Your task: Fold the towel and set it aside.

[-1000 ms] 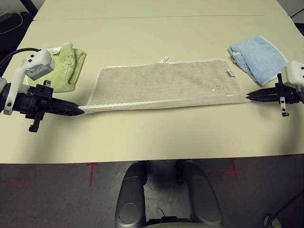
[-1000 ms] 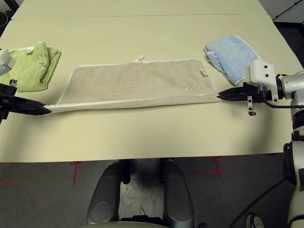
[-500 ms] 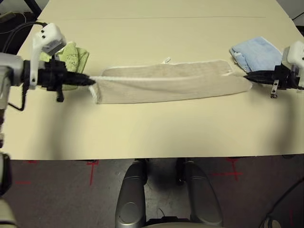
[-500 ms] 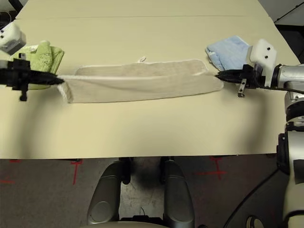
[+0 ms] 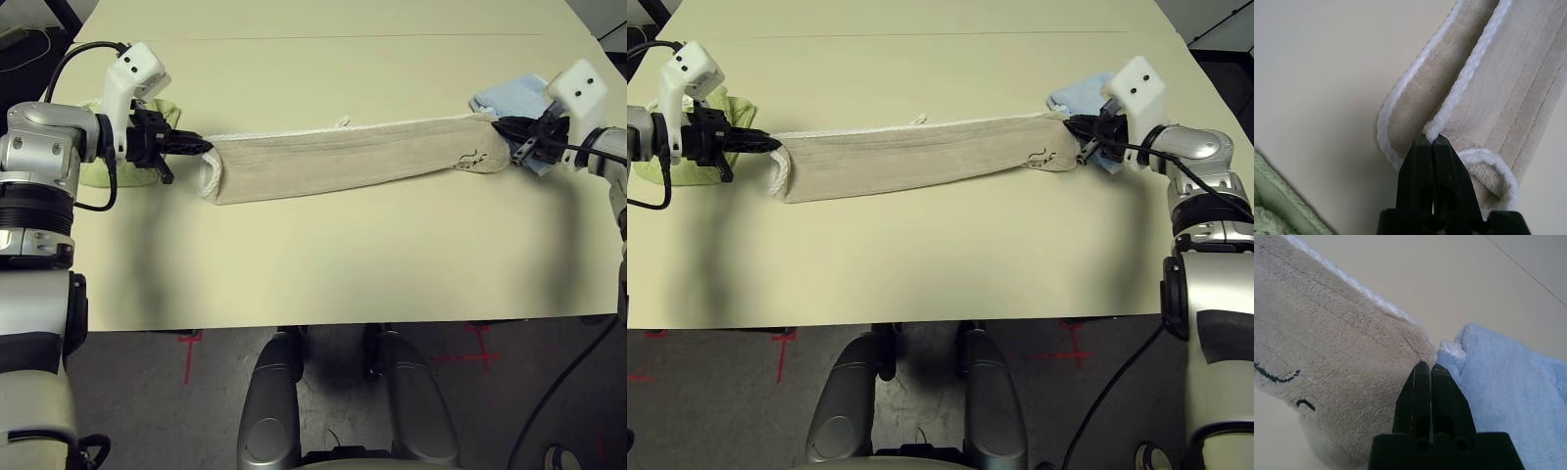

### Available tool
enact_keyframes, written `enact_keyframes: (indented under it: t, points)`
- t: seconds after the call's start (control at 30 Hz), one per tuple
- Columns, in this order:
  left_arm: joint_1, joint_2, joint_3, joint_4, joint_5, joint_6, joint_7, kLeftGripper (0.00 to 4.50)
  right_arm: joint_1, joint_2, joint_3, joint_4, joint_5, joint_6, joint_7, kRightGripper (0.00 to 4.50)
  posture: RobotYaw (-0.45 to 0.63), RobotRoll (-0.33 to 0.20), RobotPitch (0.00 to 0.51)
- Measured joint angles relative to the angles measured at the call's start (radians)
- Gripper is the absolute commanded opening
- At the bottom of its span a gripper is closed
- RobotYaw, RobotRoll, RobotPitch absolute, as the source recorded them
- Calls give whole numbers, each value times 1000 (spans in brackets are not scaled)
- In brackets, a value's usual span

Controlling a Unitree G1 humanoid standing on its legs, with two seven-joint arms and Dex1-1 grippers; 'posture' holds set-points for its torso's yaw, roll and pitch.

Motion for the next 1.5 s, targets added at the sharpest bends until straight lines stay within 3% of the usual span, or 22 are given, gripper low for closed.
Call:
enact_keyframes:
  t: [0.77, 0.9, 1.2, 1.37, 1.5]
  points:
    - [-99, -62, -7, 241, 139, -161, 83, 28, -30, 59, 53, 4, -142, 29, -112, 0, 44, 0, 306]
    - [-100, -62, -14, 244, 158, -168, 69, 1010, -31, 68, 53, 5, -152, 40, -129, 1122, 45, 0, 304]
    - [-102, -62, -12, 256, 186, -205, 143, 4393, -32, 84, 12, 3, -111, 32, -124, 4472, 40, 0, 297]
    - [-120, -61, 28, 245, 176, -229, 189, 4452, -21, 80, -82, -11, -3, -18, -23, 4492, 43, 0, 294]
    - [-109, -85, 139, 205, 71, -249, 156, 4452, 37, 82, -183, -68, 134, -16, 156, 4492, 43, 0, 295]
